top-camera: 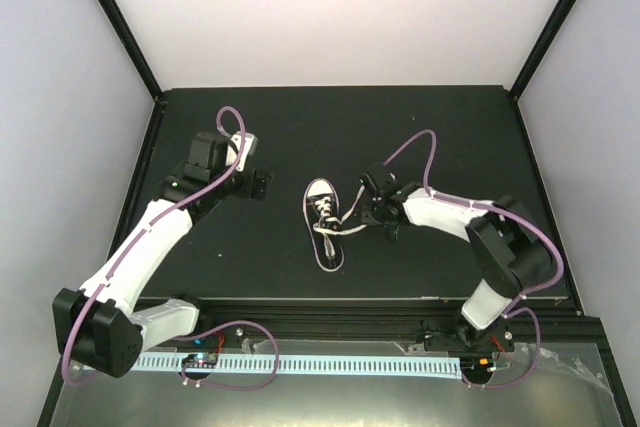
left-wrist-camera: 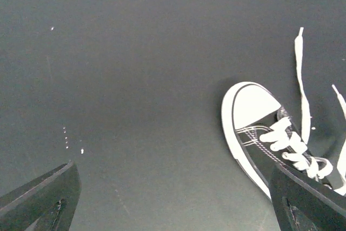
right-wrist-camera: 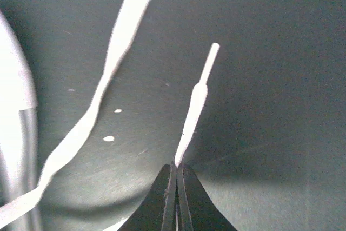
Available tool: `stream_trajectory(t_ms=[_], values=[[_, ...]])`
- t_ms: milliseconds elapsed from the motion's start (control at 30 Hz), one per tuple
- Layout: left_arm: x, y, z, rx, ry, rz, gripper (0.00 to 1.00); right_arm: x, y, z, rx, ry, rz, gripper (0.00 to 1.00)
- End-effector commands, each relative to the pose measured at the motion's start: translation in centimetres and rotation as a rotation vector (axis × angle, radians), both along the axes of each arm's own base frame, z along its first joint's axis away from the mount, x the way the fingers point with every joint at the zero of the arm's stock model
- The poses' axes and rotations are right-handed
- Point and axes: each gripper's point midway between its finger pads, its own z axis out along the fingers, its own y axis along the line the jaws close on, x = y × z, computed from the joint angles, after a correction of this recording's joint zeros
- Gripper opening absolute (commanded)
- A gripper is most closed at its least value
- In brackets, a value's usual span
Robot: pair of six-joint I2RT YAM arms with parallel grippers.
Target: Tie the shoes
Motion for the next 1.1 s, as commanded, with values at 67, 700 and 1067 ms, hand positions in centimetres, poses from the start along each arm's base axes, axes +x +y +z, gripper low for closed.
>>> stream_trajectory(t_ms=[67,700,1067], values=[[-1.5,-2.6,3.1,-0.106,-0.098,-0.079,0.98,0.8,1.7,9.3,0.162,-0.218,0.091,0.02],[-2.7,2.4,5.6,-0.236,-0.268,0.205,0.99,3.5,20.8,22.5,0.511,-0.432,0.488,0.03],[-3.9,-0.5,1.0,-0.354,-0.097,0.106,0.99,2.9,16.0,18.8,0.258,-0.457,0.471,0.86]])
